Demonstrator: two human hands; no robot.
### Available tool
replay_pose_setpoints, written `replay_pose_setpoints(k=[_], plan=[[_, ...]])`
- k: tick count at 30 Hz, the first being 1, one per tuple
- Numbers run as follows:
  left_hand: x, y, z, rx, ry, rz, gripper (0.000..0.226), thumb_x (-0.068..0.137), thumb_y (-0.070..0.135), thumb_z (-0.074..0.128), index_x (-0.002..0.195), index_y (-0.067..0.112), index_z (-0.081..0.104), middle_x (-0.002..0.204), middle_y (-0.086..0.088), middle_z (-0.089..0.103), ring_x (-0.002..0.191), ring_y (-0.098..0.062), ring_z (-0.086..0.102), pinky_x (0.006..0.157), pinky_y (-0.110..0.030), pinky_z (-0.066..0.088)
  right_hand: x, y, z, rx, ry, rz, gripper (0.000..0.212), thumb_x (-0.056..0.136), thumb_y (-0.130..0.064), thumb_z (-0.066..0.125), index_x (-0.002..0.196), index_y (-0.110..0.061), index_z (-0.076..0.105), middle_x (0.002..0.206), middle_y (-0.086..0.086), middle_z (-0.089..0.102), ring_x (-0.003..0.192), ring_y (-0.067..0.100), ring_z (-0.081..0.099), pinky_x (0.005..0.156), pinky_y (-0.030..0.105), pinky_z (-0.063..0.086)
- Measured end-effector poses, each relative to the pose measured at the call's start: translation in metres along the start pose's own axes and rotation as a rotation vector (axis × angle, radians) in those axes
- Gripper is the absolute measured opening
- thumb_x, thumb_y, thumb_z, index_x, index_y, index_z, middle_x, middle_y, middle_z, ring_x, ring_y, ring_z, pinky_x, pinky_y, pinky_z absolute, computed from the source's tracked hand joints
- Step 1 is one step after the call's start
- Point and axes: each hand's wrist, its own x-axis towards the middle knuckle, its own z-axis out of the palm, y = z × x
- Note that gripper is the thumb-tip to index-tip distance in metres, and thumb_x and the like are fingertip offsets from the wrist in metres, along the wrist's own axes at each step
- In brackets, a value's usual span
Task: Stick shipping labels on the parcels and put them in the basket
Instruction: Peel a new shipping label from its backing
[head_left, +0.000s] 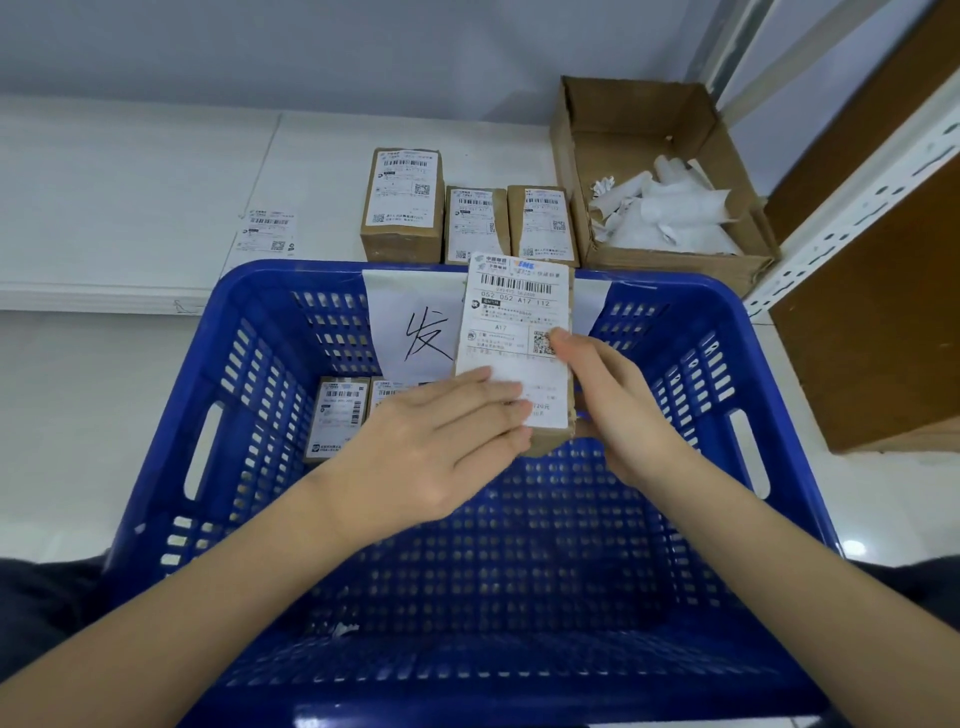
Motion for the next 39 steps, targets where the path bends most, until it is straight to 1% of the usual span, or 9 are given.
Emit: replay_pose_setpoints(k=[2, 5, 9, 19, 22, 25, 29, 33, 39], plan=[[0.005, 0.003, -0.004, -0.129, -0.061, -0.156, 0.034, 0.101, 0.036, 0.046, 0.103, 0.005, 0.061, 0.092, -0.014, 0.070, 0.092, -0.023, 0.064, 0.081, -0.035, 0.051, 0.001, 0.002, 0.000, -0.048, -0.002, -0.031, 0.041, 0.091, -0.041, 0.056, 0.125, -0.017, 0.056, 0.106, 0.005, 0.070, 0.089, 0.019, 0.070, 0.077, 0.045, 0.058], [0.011, 0.000, -0.008, -0.193, -0.115, -0.493, 0.051, 0.102, 0.045, 0.024, 0.121, 0.005, 0.049, 0.113, -0.018, 0.062, 0.106, -0.020, 0.049, 0.091, -0.029, 0.038, 0.002, 0.005, 0.002, -0.100, -0.029, -0.070, 0.043, 0.091, -0.039, 0.057, 0.130, -0.022, 0.051, 0.110, 0.003, 0.068, 0.092, 0.015, 0.069, 0.078, 0.041, 0.059], [0.004, -0.020, -0.001, 0.043, -0.367, -0.468, 0.063, 0.103, 0.044, 0.019, 0.146, 0.000, 0.033, 0.154, -0.014, 0.030, 0.144, -0.021, 0.022, 0.119, -0.035, 0.011, 0.001, 0.009, 0.007, -0.154, -0.091, -0.090, 0.048, 0.089, -0.035, 0.059, 0.135, -0.024, 0.046, 0.116, 0.000, 0.064, 0.092, 0.011, 0.068, 0.071, 0.030, 0.058], [0.001, -0.025, 0.003, -0.024, -0.515, -0.799, 0.084, 0.091, 0.065, 0.008, 0.152, 0.009, -0.006, 0.161, -0.006, -0.007, 0.145, -0.011, -0.013, 0.115, -0.023, -0.011, 0.001, 0.012, 0.008, -0.165, -0.044, -0.126, 0.056, 0.086, -0.042, 0.061, 0.136, -0.024, 0.042, 0.117, -0.002, 0.062, 0.091, 0.008, 0.068, 0.068, 0.026, 0.057], [0.005, -0.013, -0.004, -0.129, -0.504, -0.888, 0.082, 0.092, 0.062, 0.018, 0.153, 0.012, -0.003, 0.162, -0.004, -0.002, 0.147, -0.015, 0.009, 0.115, -0.024, 0.010, 0.001, 0.015, 0.009, -0.182, -0.022, -0.120, 0.058, 0.085, -0.046, 0.060, 0.136, -0.027, 0.039, 0.119, -0.006, 0.058, 0.095, 0.006, 0.065, 0.076, 0.029, 0.058], [0.017, 0.001, -0.009, -0.227, -0.549, -0.970, 0.088, 0.091, 0.057, 0.042, 0.153, 0.020, -0.008, 0.161, 0.002, 0.007, 0.131, -0.018, 0.043, 0.094, -0.029, 0.042, 0.005, 0.015, 0.009, -0.150, -0.001, -0.115, 0.057, 0.084, -0.045, 0.062, 0.133, -0.028, 0.038, 0.123, -0.008, 0.055, 0.100, 0.007, 0.063, 0.085, 0.035, 0.057], [0.025, 0.006, -0.006, -0.230, -0.555, -1.091, 0.114, 0.076, 0.067, 0.060, 0.152, 0.023, -0.013, 0.155, 0.005, 0.022, 0.127, -0.016, 0.045, 0.090, -0.031, 0.042, 0.007, 0.015, 0.014, -0.141, -0.027, -0.119, 0.057, 0.086, -0.039, 0.063, 0.135, -0.026, 0.036, 0.125, -0.010, 0.052, 0.101, 0.007, 0.062, 0.085, 0.035, 0.057], [0.027, -0.001, -0.006, -0.213, -0.538, -1.150, 0.122, 0.071, 0.069, 0.065, 0.151, 0.019, -0.012, 0.153, 0.003, 0.024, 0.126, -0.016, 0.047, 0.081, -0.028, 0.039, 0.013, 0.010, 0.029, -0.109, -0.047, -0.128, 0.055, 0.089, -0.032, 0.062, 0.136, -0.024, 0.036, 0.116, -0.018, 0.051, 0.089, -0.009, 0.062, 0.073, 0.019, 0.056], [0.019, -0.036, -0.014, -0.159, -0.461, -1.267, 0.118, 0.071, 0.064, 0.067, 0.152, 0.020, -0.006, 0.146, -0.005, 0.033, 0.122, -0.023, 0.049, 0.086, -0.038, 0.042, 0.035, -0.006, 0.066, -0.108, -0.121, -0.115, 0.048, 0.091, -0.038, 0.058, 0.135, -0.027, 0.042, 0.129, -0.007, 0.055, 0.110, 0.008, 0.059, 0.096, 0.036, 0.051]])
